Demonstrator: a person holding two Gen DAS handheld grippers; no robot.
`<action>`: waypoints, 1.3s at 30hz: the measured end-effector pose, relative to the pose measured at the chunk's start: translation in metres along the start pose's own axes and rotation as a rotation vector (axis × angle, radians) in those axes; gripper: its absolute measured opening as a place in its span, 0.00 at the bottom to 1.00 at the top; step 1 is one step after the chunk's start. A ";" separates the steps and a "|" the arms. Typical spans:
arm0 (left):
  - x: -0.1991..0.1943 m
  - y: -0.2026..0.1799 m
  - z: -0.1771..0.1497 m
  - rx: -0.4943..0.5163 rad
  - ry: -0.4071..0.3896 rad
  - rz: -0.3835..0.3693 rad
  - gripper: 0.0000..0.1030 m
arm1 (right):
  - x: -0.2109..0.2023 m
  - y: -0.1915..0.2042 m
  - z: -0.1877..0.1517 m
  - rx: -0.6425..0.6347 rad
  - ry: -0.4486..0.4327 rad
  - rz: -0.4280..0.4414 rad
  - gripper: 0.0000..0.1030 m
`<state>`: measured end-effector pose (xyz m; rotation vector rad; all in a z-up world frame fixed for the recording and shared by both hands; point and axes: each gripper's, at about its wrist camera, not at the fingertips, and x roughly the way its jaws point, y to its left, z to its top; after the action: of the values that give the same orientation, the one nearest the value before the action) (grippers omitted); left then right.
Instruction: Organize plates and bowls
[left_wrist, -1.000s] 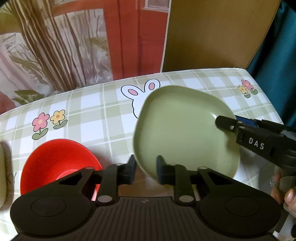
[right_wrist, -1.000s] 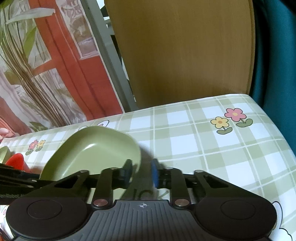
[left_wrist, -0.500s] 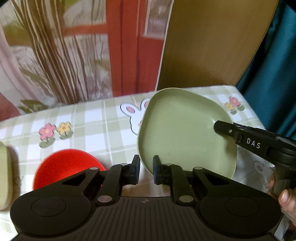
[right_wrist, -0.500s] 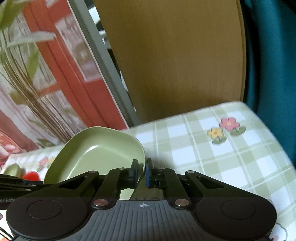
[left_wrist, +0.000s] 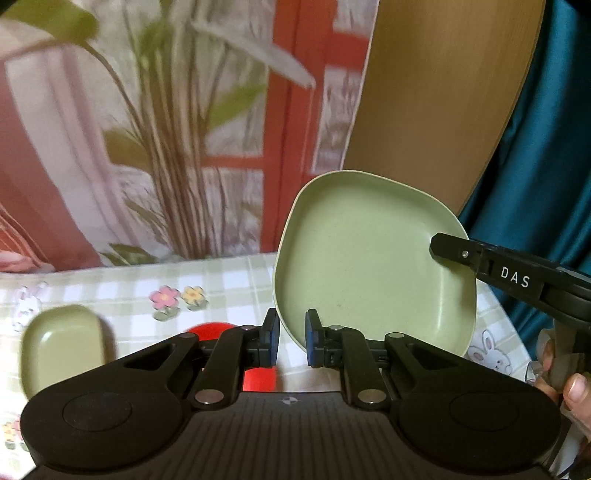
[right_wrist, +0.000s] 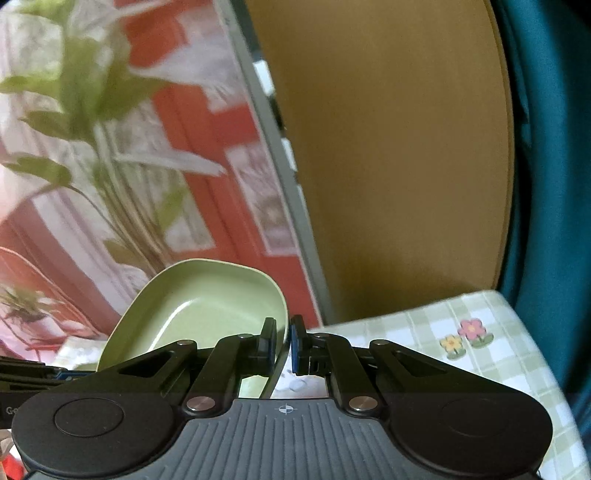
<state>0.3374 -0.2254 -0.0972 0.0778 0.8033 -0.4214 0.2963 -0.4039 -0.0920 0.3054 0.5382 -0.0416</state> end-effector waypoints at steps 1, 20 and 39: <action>-0.009 0.003 0.000 0.005 -0.015 0.002 0.15 | -0.006 0.006 0.003 -0.006 -0.008 0.005 0.07; -0.150 0.084 -0.063 -0.016 -0.071 0.095 0.15 | -0.089 0.123 -0.037 -0.070 0.044 0.208 0.10; -0.133 0.151 -0.162 -0.101 0.030 0.093 0.15 | -0.083 0.161 -0.160 -0.044 0.293 0.205 0.10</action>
<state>0.2050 -0.0065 -0.1289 0.0270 0.8457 -0.2922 0.1647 -0.2064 -0.1360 0.3245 0.7948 0.2168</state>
